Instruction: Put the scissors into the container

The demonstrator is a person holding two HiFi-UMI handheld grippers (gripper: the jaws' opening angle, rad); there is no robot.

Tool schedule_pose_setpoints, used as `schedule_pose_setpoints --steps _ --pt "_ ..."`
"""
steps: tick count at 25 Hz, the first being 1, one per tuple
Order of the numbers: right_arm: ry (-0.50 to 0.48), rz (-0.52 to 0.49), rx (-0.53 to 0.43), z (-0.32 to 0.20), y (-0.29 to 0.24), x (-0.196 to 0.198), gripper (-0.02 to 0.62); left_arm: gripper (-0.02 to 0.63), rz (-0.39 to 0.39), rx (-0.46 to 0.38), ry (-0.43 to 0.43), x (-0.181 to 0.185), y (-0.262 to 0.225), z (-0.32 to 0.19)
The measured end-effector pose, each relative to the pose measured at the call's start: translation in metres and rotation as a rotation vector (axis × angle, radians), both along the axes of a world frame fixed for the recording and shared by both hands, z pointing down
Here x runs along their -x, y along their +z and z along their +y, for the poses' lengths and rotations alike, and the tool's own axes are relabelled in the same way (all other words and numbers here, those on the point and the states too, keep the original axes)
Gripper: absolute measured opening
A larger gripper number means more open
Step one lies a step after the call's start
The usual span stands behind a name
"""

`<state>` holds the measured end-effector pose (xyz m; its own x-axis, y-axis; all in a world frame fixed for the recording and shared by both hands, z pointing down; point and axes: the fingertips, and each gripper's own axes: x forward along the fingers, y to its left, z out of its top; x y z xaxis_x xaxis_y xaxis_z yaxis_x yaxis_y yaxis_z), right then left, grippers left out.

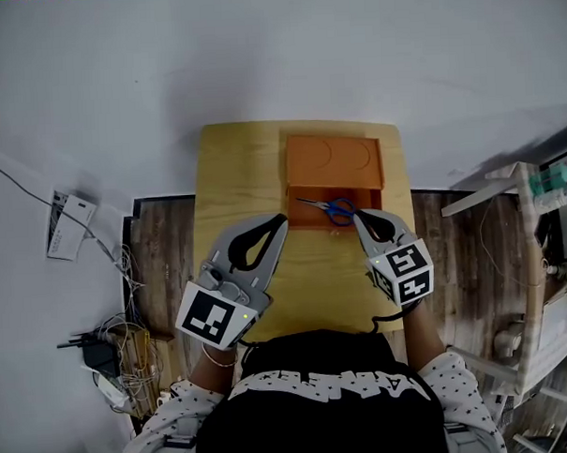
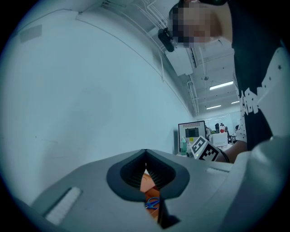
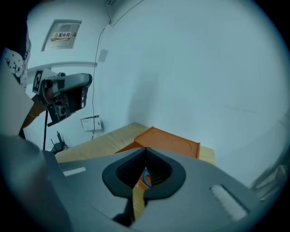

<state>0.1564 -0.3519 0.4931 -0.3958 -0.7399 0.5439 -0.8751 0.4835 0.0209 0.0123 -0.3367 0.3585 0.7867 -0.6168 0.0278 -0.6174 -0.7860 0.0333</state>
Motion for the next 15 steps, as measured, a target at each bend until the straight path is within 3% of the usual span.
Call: schedule_pose_setpoints --steps 15 --pt "0.056 -0.101 -0.279 0.057 -0.105 0.013 0.012 0.0 -0.031 -0.05 0.093 -0.018 -0.014 0.041"
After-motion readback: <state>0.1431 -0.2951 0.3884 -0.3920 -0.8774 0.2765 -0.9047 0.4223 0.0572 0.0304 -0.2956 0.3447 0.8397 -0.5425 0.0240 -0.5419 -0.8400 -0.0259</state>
